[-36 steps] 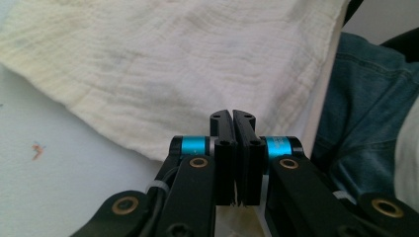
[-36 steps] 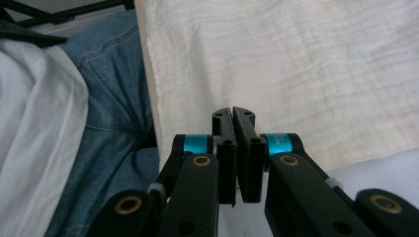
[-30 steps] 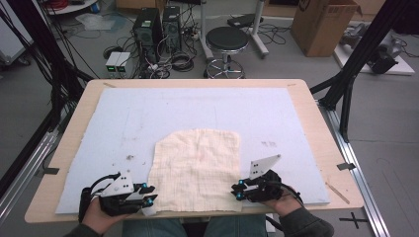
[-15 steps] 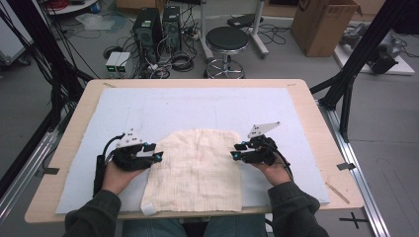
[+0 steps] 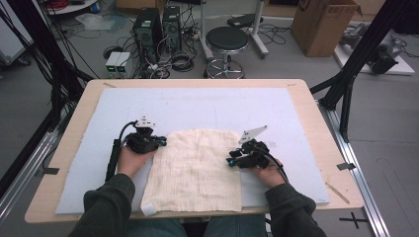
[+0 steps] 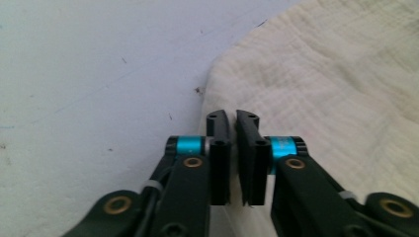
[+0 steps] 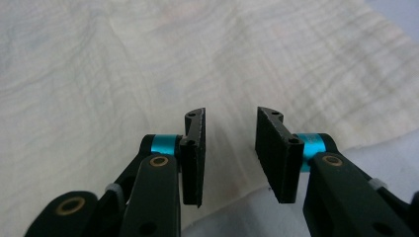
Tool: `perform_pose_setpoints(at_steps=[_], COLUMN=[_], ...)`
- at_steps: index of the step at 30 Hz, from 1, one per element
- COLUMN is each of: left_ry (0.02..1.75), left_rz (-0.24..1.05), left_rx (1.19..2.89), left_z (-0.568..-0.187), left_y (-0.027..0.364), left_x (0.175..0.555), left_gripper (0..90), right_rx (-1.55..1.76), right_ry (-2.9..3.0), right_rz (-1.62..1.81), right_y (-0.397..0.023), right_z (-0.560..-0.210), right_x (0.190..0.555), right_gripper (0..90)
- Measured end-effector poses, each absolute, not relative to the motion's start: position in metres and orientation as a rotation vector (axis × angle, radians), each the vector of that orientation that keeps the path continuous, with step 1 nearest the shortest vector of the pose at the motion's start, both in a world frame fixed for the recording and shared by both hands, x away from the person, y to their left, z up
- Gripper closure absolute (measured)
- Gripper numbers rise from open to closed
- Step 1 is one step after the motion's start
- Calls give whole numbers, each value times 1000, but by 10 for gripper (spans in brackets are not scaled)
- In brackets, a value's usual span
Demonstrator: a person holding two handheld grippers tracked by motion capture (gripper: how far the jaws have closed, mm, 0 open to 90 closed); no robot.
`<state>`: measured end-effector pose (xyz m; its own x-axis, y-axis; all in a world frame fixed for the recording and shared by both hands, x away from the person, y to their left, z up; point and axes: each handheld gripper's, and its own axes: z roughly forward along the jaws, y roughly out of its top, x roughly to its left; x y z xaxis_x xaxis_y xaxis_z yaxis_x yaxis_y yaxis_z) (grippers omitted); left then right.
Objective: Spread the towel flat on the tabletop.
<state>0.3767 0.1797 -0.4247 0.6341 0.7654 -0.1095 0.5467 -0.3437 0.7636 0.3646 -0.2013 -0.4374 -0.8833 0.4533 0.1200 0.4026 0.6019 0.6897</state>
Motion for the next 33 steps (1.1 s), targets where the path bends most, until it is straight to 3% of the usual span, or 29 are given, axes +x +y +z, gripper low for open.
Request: perform_pose_setpoints(at_steps=[4,10,16,20,26,33], left_ry=[959,790,659,645,750,853], left_rz=[386,287,110,97,212,329], left_rx=[2041,2100,2238,2187,2114,2188], left_z=[-414,-410,-425,-418,-407,-417], left_y=[173,149,123,125,137,121], left_x=[364,338,331,332,339,347], left_gripper=[859,835,637,617,615,612], right_rx=[754,737,743,742,741,737], right_ry=[2744,2733,2722,2721,2719,2721], right_rz=[1172,1155,1154,1158,1162,1166], right_y=[-205,-204,-203,-204,-204,-204], right_z=[-438,-438,-438,-439,-439,-439], right_x=[365,363,361,361,362,362], right_gripper=[660,659,656,656,657,657])
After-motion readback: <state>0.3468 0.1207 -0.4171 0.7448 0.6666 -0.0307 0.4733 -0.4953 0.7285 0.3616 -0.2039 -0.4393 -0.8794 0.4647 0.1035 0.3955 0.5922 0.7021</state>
